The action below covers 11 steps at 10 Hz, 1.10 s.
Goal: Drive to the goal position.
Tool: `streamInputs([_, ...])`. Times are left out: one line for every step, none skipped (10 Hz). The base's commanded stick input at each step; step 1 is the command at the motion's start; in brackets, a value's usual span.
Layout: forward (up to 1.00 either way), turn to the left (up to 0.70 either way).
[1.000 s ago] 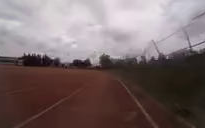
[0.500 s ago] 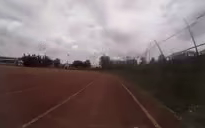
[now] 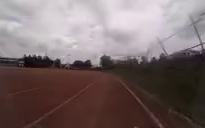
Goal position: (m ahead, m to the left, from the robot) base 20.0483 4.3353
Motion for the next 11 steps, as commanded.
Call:
streamInputs([0.7,0.0])
streamInputs([0.7,0.0])
streamInputs([0.7,0.0])
streamInputs([0.7,0.0])
streamInputs([0.7,0.0])
streamInputs([0.7,0.0])
streamInputs([0.7,0.0])
streamInputs([0.7,0.0])
streamInputs([0.7,0.0])
streamInputs([0.7,0.0])
streamInputs([0.7,0.0])
